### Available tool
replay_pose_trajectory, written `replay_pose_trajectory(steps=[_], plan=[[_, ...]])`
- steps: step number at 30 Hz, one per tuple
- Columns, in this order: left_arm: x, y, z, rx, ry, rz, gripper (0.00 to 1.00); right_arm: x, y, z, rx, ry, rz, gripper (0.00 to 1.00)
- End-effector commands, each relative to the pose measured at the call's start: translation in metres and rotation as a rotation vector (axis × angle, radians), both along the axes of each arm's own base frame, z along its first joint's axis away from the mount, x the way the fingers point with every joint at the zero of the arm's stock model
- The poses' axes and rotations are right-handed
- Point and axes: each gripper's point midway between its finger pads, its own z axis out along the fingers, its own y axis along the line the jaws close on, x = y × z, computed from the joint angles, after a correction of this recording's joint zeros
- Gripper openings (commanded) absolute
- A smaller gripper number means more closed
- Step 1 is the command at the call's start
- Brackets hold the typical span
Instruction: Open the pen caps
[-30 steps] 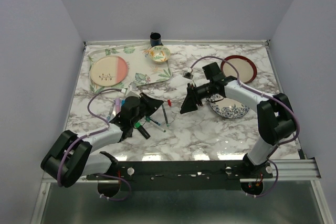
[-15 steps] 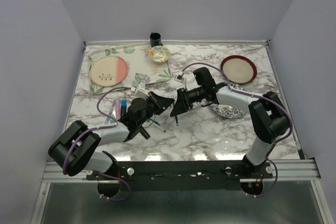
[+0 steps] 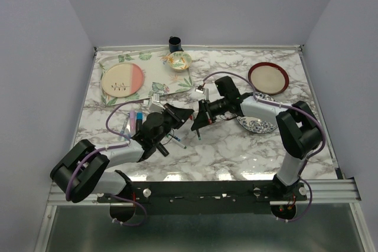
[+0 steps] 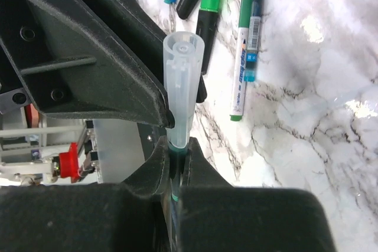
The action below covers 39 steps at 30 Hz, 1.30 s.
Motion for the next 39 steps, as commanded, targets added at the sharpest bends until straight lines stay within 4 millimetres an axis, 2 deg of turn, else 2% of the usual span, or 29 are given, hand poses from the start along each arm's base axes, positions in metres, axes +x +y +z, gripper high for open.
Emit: replay_pose_trajectory(steps=[1, 3, 6, 11, 17, 20, 21, 23, 24, 25, 26, 27, 28, 29, 30, 31, 33, 36, 37, 39], plan=[[0.004, 0.004, 0.004, 0.002, -0.023, 0.027, 0.42, -0.015, 0.006, 0.015, 0.075, -0.027, 0.133, 0.0], [0.001, 0.002, 0.007, -0.01, -0.048, 0.007, 0.48, -0.019, 0.006, 0.02, 0.103, -0.024, 0.168, 0.0], [-0.001, -0.002, 0.008, -0.014, -0.069, -0.02, 0.49, -0.024, 0.005, 0.024, 0.132, -0.017, 0.207, 0.01], [-0.004, -0.009, 0.011, -0.029, -0.089, -0.059, 0.41, -0.028, 0.005, 0.026, 0.163, -0.005, 0.24, 0.01], [-0.008, -0.009, 0.019, -0.05, -0.129, -0.074, 0.21, -0.032, 0.004, 0.031, 0.188, -0.002, 0.268, 0.01], [-0.006, -0.003, 0.023, -0.06, -0.142, -0.066, 0.0, -0.036, 0.001, 0.036, 0.214, 0.005, 0.298, 0.01], [-0.007, 0.001, 0.022, -0.064, -0.141, -0.067, 0.0, -0.037, 0.001, 0.036, 0.235, -0.023, 0.317, 0.01], [0.007, 0.028, 0.031, -0.084, -0.162, 0.004, 0.0, -0.039, -0.001, 0.033, 0.235, -0.009, 0.321, 0.01], [0.007, 0.039, 0.028, -0.093, -0.149, 0.006, 0.0, -0.04, -0.001, 0.032, 0.238, -0.007, 0.325, 0.01], [0.018, 0.064, 0.038, -0.104, -0.177, 0.078, 0.0, -0.041, -0.001, 0.031, 0.24, 0.0, 0.33, 0.01], [0.023, 0.079, 0.04, -0.103, -0.18, 0.118, 0.0, -0.043, -0.002, 0.03, 0.235, 0.009, 0.329, 0.01], [0.027, 0.092, 0.031, -0.065, -0.149, 0.152, 0.0, -0.041, -0.002, 0.03, 0.233, -0.004, 0.331, 0.01], [0.03, 0.104, 0.04, -0.052, -0.167, 0.197, 0.0, -0.041, -0.001, 0.026, 0.22, -0.013, 0.332, 0.01], [0.037, 0.12, 0.038, -0.027, -0.157, 0.254, 0.0, -0.043, -0.004, 0.023, 0.198, 0.005, 0.332, 0.01], [0.038, 0.127, 0.032, 0.001, -0.127, 0.276, 0.0, -0.04, -0.002, 0.023, 0.197, -0.023, 0.339, 0.01], [0.04, 0.136, 0.034, 0.021, -0.138, 0.316, 0.0, -0.039, -0.002, 0.02, 0.179, -0.032, 0.338, 0.01], [0.043, 0.145, 0.03, 0.034, -0.117, 0.346, 0.0, -0.039, -0.004, 0.014, 0.147, -0.047, 0.343, 0.01], [0.042, 0.142, 0.02, 0.057, -0.076, 0.324, 0.0, -0.016, -0.009, 0.001, -0.013, -0.185, 0.288, 0.01], [0.041, 0.141, 0.005, 0.082, -0.024, 0.314, 0.0, 0.001, -0.017, -0.012, -0.131, -0.267, 0.236, 0.01], [0.037, 0.142, -0.014, 0.128, 0.042, 0.305, 0.0, 0.02, -0.024, -0.012, -0.213, -0.382, 0.173, 0.01]])
